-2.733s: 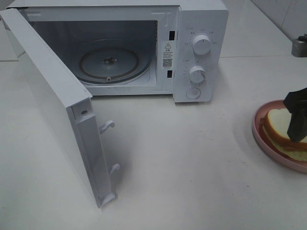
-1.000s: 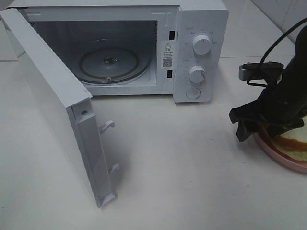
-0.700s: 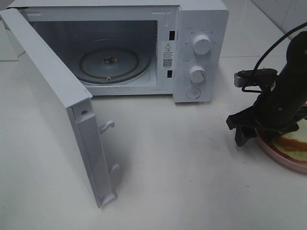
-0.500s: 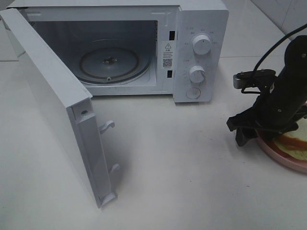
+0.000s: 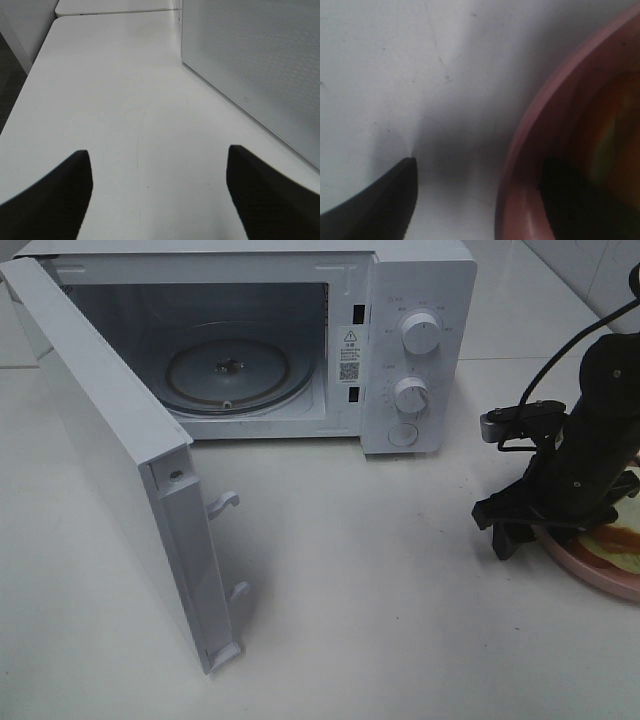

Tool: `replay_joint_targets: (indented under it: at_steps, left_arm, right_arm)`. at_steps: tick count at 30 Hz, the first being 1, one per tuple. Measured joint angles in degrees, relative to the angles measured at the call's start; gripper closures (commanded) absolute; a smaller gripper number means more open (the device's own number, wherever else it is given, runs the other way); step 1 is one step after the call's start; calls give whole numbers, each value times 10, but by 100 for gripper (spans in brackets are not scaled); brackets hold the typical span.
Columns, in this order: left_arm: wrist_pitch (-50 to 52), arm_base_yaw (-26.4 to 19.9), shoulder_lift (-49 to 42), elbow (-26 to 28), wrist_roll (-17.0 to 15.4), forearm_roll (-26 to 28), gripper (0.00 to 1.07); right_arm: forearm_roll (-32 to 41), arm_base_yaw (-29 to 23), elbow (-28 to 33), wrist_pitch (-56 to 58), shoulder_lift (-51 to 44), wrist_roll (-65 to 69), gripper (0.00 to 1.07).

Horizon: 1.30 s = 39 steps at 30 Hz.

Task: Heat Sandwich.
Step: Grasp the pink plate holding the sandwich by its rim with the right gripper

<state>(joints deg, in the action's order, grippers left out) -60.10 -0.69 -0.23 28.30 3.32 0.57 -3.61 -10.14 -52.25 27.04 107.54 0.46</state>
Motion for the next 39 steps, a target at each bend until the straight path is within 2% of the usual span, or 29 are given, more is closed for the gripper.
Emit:
replay_joint_targets:
  at_steps: [10, 11, 13, 14, 15, 18, 19, 22, 39]
  left_arm:
    - [0, 0, 0, 0, 0, 0, 37]
    - [0, 0, 0, 0, 0, 0, 37]
    - [0, 0, 0, 0, 0, 0, 37]
    - [0, 0, 0, 0, 0, 0, 37]
    - [0, 0, 0, 0, 0, 0, 37]
    - [0, 0, 0, 0, 0, 0, 37]
    - [0, 0, 0, 0, 0, 0, 37]
    - [0, 0, 0, 0, 0, 0, 37]
    - [0, 0, 0, 0, 0, 0, 37]
  right_arm:
    - [-31, 1, 0, 2, 1, 0, 60]
    - [-37, 1, 0, 2, 2, 0, 68]
    - [-50, 1, 0, 2, 2, 0, 77]
    - [-50, 1, 0, 2, 2, 0, 77]
    - [-55, 2, 0, 2, 2, 0, 86]
    - [-60, 1, -2, 6, 2, 0, 99]
    - [-60, 1, -2, 6, 2, 0, 99]
    - [-64, 1, -3, 7, 2, 5, 107]
    - [-85, 0, -3, 10, 2, 37, 107]
